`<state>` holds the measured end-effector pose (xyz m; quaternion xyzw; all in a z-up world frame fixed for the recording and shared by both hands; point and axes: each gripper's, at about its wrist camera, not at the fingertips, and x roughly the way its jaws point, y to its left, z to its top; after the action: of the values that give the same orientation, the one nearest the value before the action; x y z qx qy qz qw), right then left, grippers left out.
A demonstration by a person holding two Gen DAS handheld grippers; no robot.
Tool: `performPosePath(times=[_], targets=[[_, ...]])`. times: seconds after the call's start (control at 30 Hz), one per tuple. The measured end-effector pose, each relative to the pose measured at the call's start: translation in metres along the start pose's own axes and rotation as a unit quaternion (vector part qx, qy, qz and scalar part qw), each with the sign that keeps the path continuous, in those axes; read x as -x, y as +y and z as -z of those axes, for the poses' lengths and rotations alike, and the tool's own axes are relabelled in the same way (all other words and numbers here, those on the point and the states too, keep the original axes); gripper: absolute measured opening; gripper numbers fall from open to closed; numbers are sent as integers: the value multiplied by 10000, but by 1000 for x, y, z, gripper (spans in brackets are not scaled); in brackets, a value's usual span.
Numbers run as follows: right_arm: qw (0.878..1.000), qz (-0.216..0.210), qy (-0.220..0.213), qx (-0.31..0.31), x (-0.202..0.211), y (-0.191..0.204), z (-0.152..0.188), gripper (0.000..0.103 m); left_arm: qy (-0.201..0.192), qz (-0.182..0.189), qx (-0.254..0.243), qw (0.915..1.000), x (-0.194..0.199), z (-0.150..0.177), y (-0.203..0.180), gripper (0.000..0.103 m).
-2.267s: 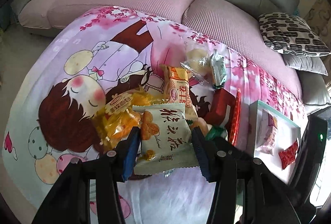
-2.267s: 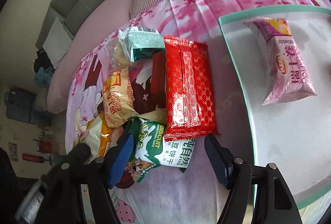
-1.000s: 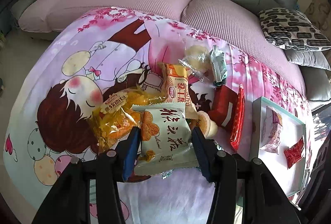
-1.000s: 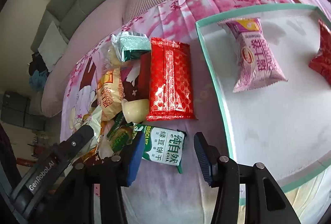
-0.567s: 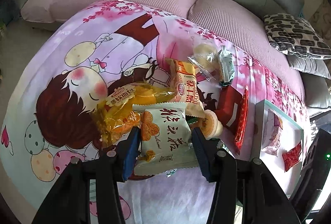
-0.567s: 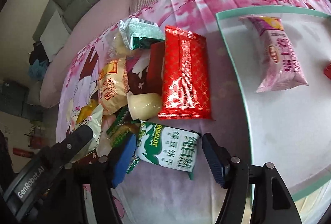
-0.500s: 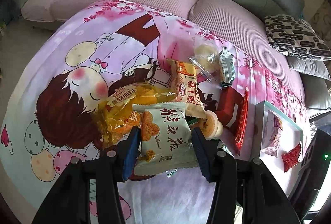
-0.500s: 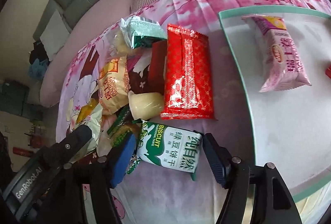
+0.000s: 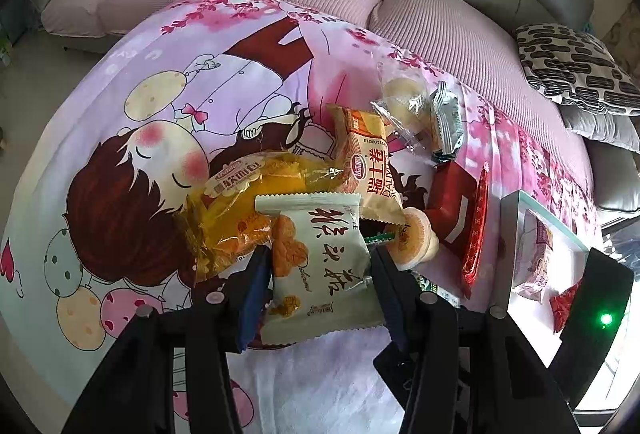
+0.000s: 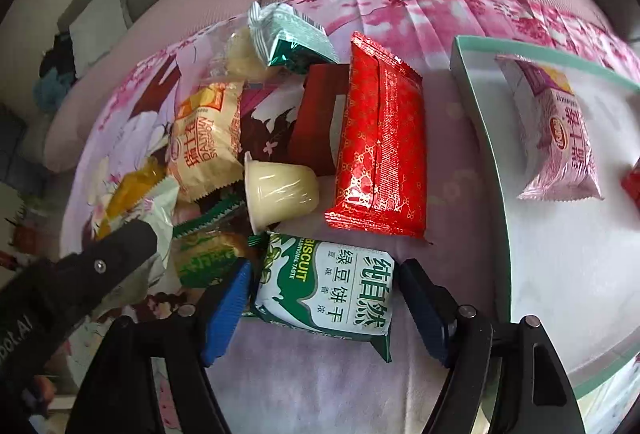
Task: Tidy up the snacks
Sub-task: 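Close the left gripper on the cake packet while the right grasps the green biscuit pack, then carry both packs over the tray and open both grippers to release them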
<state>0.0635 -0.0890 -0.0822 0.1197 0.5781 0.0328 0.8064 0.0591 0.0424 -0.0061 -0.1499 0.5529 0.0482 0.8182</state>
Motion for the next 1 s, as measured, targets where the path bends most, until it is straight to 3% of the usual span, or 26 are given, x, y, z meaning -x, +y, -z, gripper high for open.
performPosePath(times=[0.63, 1.0], targets=[[9991, 321, 80, 282, 17, -19, 18, 64, 149, 50, -82, 9998, -9, 3, -2, 53], [9994, 87, -279, 184, 54, -23, 17, 63, -120, 147, -88, 9998, 8, -2, -5, 53]])
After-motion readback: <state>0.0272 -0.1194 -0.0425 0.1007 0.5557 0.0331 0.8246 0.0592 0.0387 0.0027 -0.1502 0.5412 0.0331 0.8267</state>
